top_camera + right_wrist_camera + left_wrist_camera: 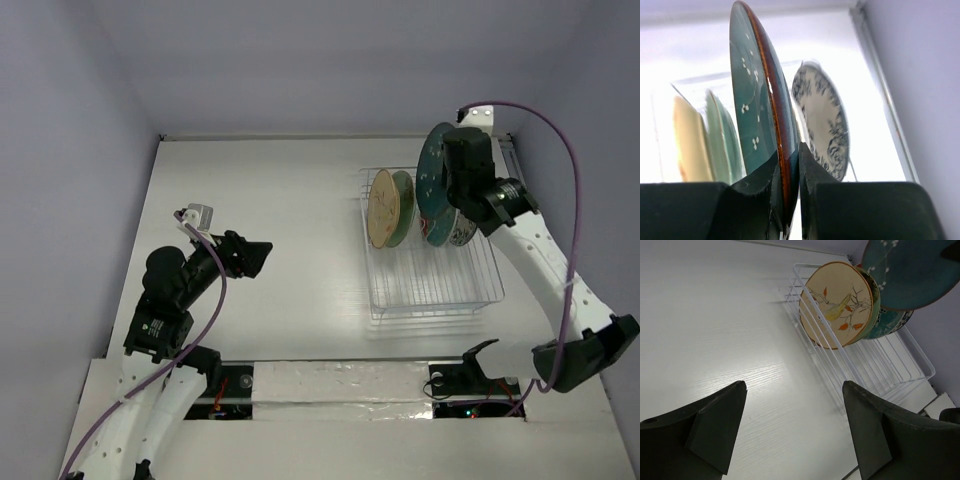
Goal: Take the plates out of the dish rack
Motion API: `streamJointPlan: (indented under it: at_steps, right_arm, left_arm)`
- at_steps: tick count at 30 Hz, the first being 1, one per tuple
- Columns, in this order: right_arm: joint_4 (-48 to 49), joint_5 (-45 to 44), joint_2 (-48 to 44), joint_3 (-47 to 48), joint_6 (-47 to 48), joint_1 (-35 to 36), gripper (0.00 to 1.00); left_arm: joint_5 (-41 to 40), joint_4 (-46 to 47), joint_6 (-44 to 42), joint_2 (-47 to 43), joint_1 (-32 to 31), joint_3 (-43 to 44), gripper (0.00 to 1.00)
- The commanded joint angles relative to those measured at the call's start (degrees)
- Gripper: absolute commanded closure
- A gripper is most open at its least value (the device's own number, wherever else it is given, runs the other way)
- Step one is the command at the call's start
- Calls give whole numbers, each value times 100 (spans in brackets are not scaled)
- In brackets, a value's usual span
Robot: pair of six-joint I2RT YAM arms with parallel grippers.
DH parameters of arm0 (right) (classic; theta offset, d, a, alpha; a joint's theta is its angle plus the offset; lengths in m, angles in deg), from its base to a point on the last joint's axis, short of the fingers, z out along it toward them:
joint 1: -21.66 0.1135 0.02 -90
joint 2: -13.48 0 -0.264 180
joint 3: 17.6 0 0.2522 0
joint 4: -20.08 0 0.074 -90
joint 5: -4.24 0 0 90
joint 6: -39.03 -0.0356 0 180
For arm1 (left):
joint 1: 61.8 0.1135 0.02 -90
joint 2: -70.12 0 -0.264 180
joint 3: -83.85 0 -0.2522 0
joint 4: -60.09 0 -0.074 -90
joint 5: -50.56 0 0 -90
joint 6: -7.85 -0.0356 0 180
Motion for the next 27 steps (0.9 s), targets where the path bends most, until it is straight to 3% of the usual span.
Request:
streamJointPlan:
  at_steps: [1,5,9,11,15,18,22,27]
  right_arm:
    - [317,-558,-512,757,38,207,100]
    - [404,-112,-942,942,-189,436,100]
    - [1114,1477,-962,636,-612,857,100]
    - [1651,1708,-786,486,-892,1242,100]
    - [2538,2936,4,573,-1481,1701,100]
    - [3023,3343,830,976,-1851,1999,100]
    - [3155,3406,1911,1600,-2115,2238,100]
    - [3638,3573,2877,1619,-2686,2344,100]
  left_arm:
    - [-19,274,-1,-12,37,-82,25]
    - [-72,248,8,-65,142,-82,25]
    - [-89,257,8,-100,256,-73,27]
    - [-115,222,8,-100,257,-56,28]
    - [-361,134,8,-188,309,-12,31]
    - [-703,11,26,-372,423,58,35]
    - [-942,-86,61,-583,424,94,41]
    - [-881,-51,52,-584,424,76,44]
